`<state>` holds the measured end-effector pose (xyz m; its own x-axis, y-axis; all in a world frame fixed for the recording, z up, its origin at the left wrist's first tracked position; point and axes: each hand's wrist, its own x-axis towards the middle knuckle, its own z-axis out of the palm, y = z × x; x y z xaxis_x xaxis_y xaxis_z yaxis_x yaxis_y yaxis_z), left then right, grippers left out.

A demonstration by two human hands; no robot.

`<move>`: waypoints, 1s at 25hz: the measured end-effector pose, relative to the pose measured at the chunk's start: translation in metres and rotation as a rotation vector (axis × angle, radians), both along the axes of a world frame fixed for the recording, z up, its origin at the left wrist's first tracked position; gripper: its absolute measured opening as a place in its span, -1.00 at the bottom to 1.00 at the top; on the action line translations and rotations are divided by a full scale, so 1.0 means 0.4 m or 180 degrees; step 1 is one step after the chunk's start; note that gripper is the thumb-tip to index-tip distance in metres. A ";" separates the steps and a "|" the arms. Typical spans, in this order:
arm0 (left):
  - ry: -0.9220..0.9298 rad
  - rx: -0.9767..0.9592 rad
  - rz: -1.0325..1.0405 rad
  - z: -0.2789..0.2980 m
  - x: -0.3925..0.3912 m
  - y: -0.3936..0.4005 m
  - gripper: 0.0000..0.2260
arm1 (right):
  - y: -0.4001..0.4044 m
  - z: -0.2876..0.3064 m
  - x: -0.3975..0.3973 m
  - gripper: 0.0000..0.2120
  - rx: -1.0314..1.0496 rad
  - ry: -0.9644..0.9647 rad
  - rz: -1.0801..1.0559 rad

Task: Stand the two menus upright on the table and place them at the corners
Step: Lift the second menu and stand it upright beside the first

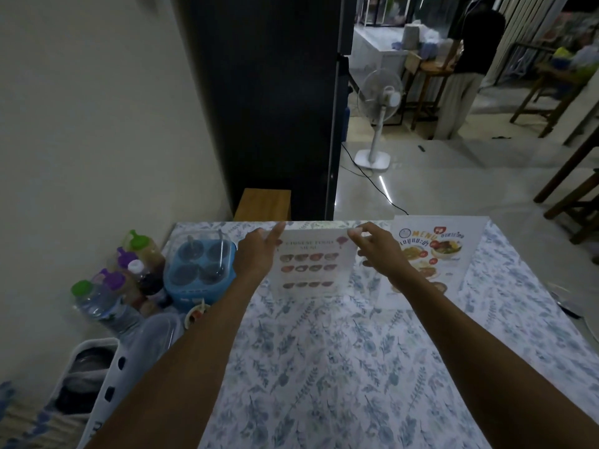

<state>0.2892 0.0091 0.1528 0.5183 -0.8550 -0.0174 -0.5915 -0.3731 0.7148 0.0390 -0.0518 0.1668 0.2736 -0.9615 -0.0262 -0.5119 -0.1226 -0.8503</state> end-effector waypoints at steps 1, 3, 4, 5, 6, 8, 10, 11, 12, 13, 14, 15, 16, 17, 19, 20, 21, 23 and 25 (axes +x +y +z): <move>-0.0017 -0.0066 0.0018 -0.006 0.007 -0.014 -0.32 | -0.008 -0.005 0.010 -0.66 0.0030 -0.0058 -0.0039; -0.0038 -0.0161 0.0030 -0.013 0.017 -0.040 -0.24 | -0.024 -0.017 0.026 -0.68 0.0136 -0.0170 -0.0133; -0.0063 -0.0180 0.0020 -0.015 0.022 -0.054 -0.22 | -0.032 -0.020 0.035 -0.69 0.0180 -0.0225 -0.0193; -0.0106 -0.0164 0.0008 -0.015 0.026 -0.064 -0.21 | -0.040 -0.023 0.044 -0.70 0.0180 -0.0260 -0.0243; -0.0155 -0.0159 -0.0003 -0.011 0.027 -0.071 -0.22 | -0.044 -0.025 0.053 -0.71 0.0136 -0.0272 -0.0275; -0.0234 -0.0169 0.0020 -0.008 0.029 -0.079 -0.19 | -0.045 -0.026 0.068 -0.72 0.0040 -0.0256 -0.0322; -0.0289 -0.0156 0.0050 -0.006 0.026 -0.087 -0.21 | -0.042 -0.024 0.074 -0.73 0.0010 -0.0263 -0.0389; -0.0290 -0.0133 0.0064 -0.005 0.025 -0.089 -0.22 | -0.040 -0.023 0.073 -0.72 -0.0003 -0.0258 -0.0418; -0.0289 -0.0103 0.0075 -0.005 0.026 -0.092 -0.22 | -0.039 -0.024 0.072 -0.72 -0.0028 -0.0234 -0.0431; -0.0313 -0.0047 0.0066 -0.005 0.029 -0.095 -0.22 | -0.038 -0.026 0.070 -0.73 -0.0032 -0.0203 -0.0434; -0.0340 0.0016 0.0040 -0.008 0.036 -0.098 -0.25 | -0.034 -0.027 0.070 -0.74 -0.0005 -0.0184 -0.0426; -0.0369 0.0078 -0.0001 -0.014 0.042 -0.101 -0.29 | -0.029 -0.030 0.070 -0.75 0.0042 -0.0152 -0.0420; -0.0401 0.0109 -0.0037 -0.021 0.046 -0.100 -0.34 | -0.020 -0.035 0.071 -0.75 0.0069 -0.0113 -0.0420; -0.0434 0.0101 -0.0057 -0.026 0.047 -0.093 -0.38 | -0.009 -0.041 0.071 -0.75 0.0075 -0.0082 -0.0424; -0.0523 0.0003 -0.0054 -0.025 0.044 -0.076 -0.45 | 0.000 -0.043 0.070 -0.74 0.0019 -0.0086 -0.0418; -0.0559 -0.0018 -0.0052 -0.027 0.043 -0.073 -0.48 | 0.000 -0.039 0.069 -0.74 0.0020 -0.0096 -0.0393; -0.0590 -0.0028 -0.0069 -0.024 0.042 -0.071 -0.49 | -0.002 -0.033 0.068 -0.73 0.0029 -0.0106 -0.0364; -0.0617 -0.0052 -0.0056 -0.023 0.041 -0.073 -0.47 | -0.013 -0.025 0.066 -0.71 -0.0010 -0.0099 -0.0345; -0.0655 -0.0089 0.0016 -0.019 0.036 -0.074 -0.47 | -0.023 -0.030 0.070 -0.72 -0.0014 -0.0086 -0.0396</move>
